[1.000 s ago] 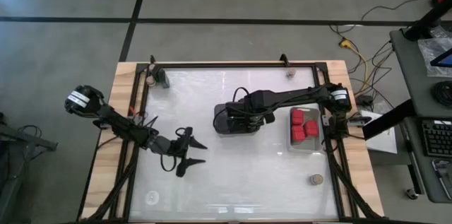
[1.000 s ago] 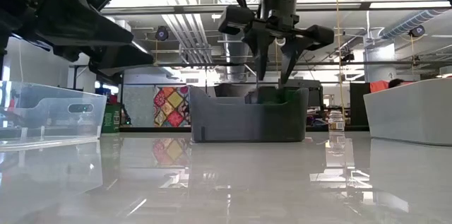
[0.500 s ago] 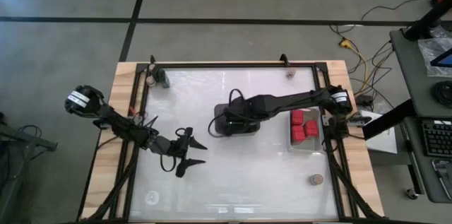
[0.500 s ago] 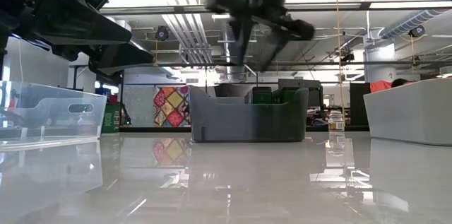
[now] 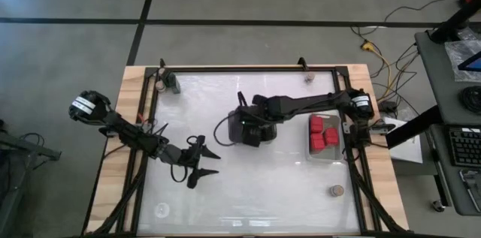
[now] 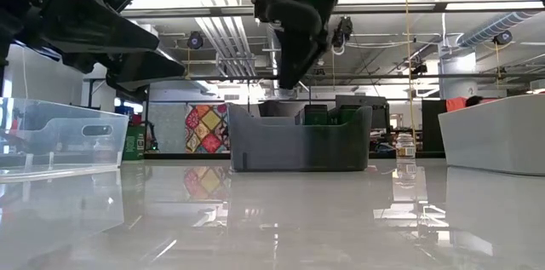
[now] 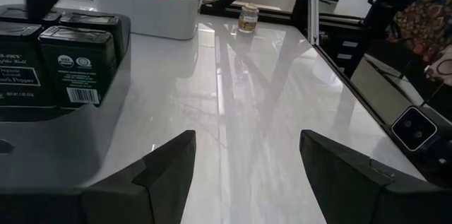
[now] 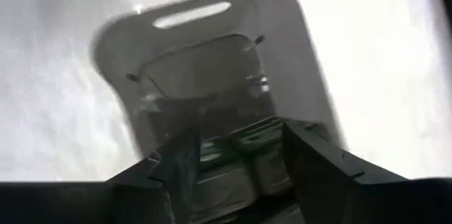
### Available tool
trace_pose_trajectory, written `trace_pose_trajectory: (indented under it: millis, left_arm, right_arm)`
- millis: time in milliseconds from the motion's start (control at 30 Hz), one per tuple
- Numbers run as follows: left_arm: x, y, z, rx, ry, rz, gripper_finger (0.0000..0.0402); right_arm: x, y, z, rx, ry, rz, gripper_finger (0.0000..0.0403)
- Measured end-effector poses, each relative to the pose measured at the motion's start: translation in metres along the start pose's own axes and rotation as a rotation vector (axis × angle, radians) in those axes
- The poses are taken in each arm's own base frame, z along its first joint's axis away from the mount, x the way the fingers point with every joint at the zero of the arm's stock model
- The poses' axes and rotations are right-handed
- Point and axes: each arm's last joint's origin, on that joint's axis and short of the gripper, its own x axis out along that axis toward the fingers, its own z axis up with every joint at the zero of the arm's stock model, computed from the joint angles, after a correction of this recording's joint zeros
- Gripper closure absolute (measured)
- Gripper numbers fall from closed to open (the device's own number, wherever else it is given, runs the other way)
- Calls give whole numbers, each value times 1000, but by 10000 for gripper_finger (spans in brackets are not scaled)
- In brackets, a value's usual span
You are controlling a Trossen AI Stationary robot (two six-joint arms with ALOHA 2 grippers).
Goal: Sort spices by type
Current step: Put the green spice can into the gray bin
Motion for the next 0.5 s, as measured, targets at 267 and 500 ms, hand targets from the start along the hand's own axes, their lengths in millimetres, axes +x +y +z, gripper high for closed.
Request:
trace_pose_trajectory:
  millis: [267,500]
  left_arm:
    - [-3,1,6,-30,-38,23,162]
    - [-4,10,16,27,-88,105,162]
  right_arm:
    - [16,-18,4,-99,1,28,162]
    - [39,-9,-2,-145,86,40,138]
